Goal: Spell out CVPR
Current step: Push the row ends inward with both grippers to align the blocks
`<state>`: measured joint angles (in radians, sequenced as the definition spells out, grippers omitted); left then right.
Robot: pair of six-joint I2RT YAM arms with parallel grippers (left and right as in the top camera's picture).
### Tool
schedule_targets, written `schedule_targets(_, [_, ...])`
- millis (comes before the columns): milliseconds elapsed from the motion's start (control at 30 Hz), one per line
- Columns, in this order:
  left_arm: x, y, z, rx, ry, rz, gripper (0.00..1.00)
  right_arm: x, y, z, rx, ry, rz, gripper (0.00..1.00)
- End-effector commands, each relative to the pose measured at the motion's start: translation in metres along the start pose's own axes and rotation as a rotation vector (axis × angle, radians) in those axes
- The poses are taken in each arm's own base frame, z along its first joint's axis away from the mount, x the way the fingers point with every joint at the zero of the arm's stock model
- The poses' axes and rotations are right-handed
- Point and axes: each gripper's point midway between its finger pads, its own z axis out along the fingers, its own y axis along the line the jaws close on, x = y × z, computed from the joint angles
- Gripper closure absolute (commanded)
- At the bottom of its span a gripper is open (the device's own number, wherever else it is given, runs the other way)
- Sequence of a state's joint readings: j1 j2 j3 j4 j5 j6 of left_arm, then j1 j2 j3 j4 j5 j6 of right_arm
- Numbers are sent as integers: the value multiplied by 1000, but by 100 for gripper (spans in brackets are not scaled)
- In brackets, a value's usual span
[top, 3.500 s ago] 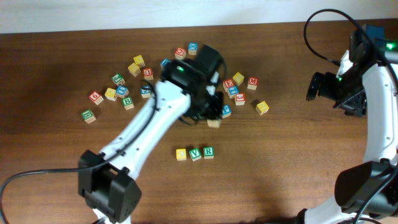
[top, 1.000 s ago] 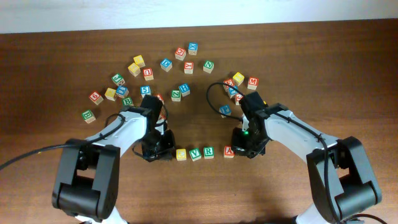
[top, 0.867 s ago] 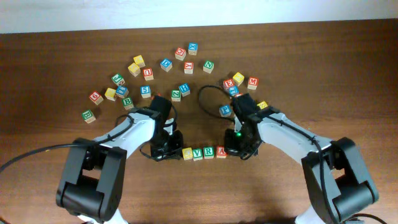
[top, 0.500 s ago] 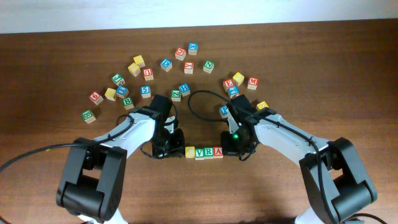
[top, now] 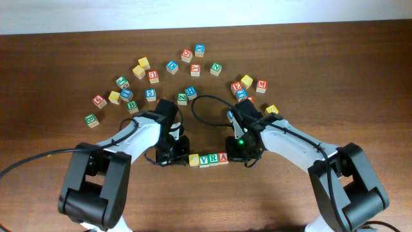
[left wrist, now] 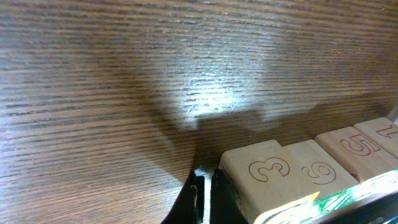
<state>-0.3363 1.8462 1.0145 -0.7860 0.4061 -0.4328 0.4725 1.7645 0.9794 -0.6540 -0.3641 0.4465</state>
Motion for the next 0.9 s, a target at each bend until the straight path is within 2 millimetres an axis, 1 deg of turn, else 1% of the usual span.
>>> schedule_targets(0, [0, 27, 10, -131, 10, -2, 100, 7, -1, 4, 14, 27, 26, 94])
schedule_targets(67, [-6, 22, 2, -131, -17, 7, 100, 9, -2, 4, 18, 35, 63, 94])
schedule_targets(100, [-8, 27, -8, -176, -46, 10, 100, 10, -2, 4, 20, 41, 66, 94])
schedule_targets(133, [-11, 29, -13, -196, -67, 14, 100, 12, -2, 4, 17, 49, 75, 95])
schedule_targets(167, [-13, 26, -19, -193, -90, 21, 100, 14, 2, 4, -5, 60, 76, 96])
schedule_targets(200, [-22, 16, -31, -171, -136, 18, 100, 15, 3, 4, -8, 66, 108, 96])
schedule_targets(267, [-34, 4, -45, -147, -186, 34, 100, 17, 7, 3, -35, 80, 122, 96])
schedule_targets(300, [-37, 1, -48, -142, -198, 38, 100, 18, 9, 3, -44, 85, 122, 96])
schedule_targets(500, [-41, -1, -49, -133, -214, 18, 100, 21, 7, 3, -37, 98, 130, 96])
schedule_targets(567, [-44, -4, -50, -123, -226, 24, 100, 23, 6, 3, -31, 107, 159, 96])
schedule_targets(667, [-46, -5, -50, -118, -233, 26, 100, 25, 9, 3, -46, 115, 159, 96])
schedule_targets(700, [-44, -9, -49, -96, -224, 29, 100, 23, 8, 3, -40, 107, 158, 95])
schedule_targets(767, [-43, -14, -47, -80, -217, 40, 100, 19, -3, 1, -7, 88, 172, 94])
schedule_targets(833, [-37, -20, -42, -84, -207, 65, 100, 13, -22, -6, 4, 86, 204, 94])
schedule_targets(867, [-33, -27, -39, -86, -203, 91, 100, 12, -34, -11, 8, 91, 239, 94])
